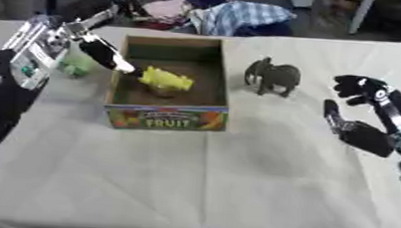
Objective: Pick up objects on the table and place them in the box.
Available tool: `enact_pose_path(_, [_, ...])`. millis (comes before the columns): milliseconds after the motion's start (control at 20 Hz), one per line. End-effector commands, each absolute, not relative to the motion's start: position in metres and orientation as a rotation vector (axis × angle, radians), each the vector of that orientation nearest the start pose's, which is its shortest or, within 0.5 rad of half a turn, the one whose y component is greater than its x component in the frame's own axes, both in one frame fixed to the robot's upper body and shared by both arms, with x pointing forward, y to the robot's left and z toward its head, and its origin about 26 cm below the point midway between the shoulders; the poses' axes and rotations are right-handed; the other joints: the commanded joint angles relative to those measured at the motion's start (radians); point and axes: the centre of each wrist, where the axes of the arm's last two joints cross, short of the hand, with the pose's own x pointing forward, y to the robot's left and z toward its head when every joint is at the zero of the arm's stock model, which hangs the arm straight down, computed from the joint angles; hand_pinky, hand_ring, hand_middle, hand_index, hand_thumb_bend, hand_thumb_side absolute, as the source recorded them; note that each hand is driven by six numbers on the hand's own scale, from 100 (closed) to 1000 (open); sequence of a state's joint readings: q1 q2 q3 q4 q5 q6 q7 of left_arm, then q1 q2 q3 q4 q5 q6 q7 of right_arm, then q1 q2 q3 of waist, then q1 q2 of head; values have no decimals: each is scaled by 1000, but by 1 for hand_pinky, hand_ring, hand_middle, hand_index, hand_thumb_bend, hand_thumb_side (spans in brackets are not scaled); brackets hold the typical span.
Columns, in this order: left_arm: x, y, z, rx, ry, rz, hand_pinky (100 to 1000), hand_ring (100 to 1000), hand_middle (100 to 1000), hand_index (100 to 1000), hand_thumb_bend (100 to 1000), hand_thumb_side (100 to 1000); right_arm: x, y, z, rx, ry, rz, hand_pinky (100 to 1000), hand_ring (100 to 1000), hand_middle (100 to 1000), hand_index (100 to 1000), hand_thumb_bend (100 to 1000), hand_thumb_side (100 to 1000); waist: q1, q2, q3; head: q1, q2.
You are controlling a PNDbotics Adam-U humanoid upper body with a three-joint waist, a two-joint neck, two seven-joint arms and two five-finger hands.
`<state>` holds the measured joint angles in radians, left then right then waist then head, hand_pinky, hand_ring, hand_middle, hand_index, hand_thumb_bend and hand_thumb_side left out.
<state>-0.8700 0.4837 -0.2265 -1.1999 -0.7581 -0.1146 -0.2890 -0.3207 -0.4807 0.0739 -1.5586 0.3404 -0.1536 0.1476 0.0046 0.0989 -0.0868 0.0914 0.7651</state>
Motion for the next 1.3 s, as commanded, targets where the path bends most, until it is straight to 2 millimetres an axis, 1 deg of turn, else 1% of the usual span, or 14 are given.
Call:
enact_pose_path(50, [443, 291, 250, 1034, -1615, -1342, 816, 780, 807, 856, 799, 323, 350, -321, 124, -533, -1850, 919, 707, 745, 711, 850, 147, 424, 1, -17, 5, -6, 5])
enact_pose_path(150, [446, 312, 244, 1048, -1530, -1314, 821, 791, 817, 856, 802, 312, 350, -322, 124, -535, -1848, 919, 707, 745, 711, 850, 147, 423, 2, -17, 9, -6, 5])
enact_pose_path(250, [449, 328, 235, 1045, -1453, -1309, 827, 806, 829, 858, 806, 302, 350, -322, 124, -534, -1849, 920, 707, 745, 711, 850, 146, 424, 2, -17, 10, -7, 5])
enact_pose_path(350, [453, 342, 223, 1035, -1372, -1310, 826, 812, 835, 858, 813, 300, 350, -321, 124, -531, -1850, 922, 707, 745, 710, 850, 146, 425, 1, -16, 9, -6, 5])
enact_pose_path(450, [457, 351, 211, 1050, -1308, -1303, 825, 814, 837, 857, 814, 297, 350, -320, 124, -528, -1851, 922, 707, 745, 710, 850, 145, 426, -1, -14, 8, -6, 5])
enact_pose_path(600, [462, 359, 192, 1079, -1216, -1285, 826, 818, 845, 857, 822, 295, 351, -320, 124, -524, -1853, 924, 707, 745, 711, 850, 146, 426, -3, -9, 2, -3, 5])
enact_pose_path(750, [466, 364, 176, 1095, -1165, -1251, 824, 817, 848, 855, 814, 281, 352, -318, 126, -523, -1862, 925, 708, 745, 711, 850, 146, 425, -5, -2, -10, 1, 5])
enact_pose_path(850, [467, 368, 167, 1098, -1147, -1231, 822, 818, 851, 854, 813, 276, 352, -317, 128, -521, -1868, 929, 708, 745, 710, 850, 145, 426, -5, 5, -21, 4, 5])
enact_pose_path(1000, [467, 372, 161, 1119, -1131, -1203, 816, 809, 843, 850, 804, 270, 354, -315, 130, -517, -1876, 931, 708, 745, 710, 850, 144, 428, -3, 17, -40, 11, 5])
enact_pose_path(1050, [467, 373, 160, 1139, -1127, -1188, 802, 791, 822, 841, 755, 246, 354, -315, 131, -516, -1877, 932, 707, 745, 710, 850, 143, 429, -3, 20, -45, 13, 5])
enact_pose_path(1150, [468, 374, 158, 1204, -1111, -1148, 785, 774, 799, 822, 707, 223, 354, -315, 131, -515, -1879, 930, 707, 744, 710, 850, 141, 430, -1, 28, -56, 16, 5])
enact_pose_path(1200, [468, 373, 157, 1236, -1104, -1132, 778, 767, 790, 818, 701, 223, 354, -315, 131, -515, -1880, 930, 707, 744, 710, 850, 141, 430, -1, 31, -60, 17, 5])
enact_pose_path(1250, [468, 373, 157, 1266, -1098, -1115, 752, 726, 754, 798, 670, 206, 354, -315, 132, -514, -1881, 930, 707, 744, 709, 850, 140, 431, -1, 34, -64, 18, 5])
enact_pose_path(1300, [469, 373, 156, 1297, -1092, -1098, 744, 714, 745, 795, 667, 206, 355, -315, 132, -514, -1881, 930, 707, 744, 709, 850, 140, 431, 0, 36, -68, 18, 5])
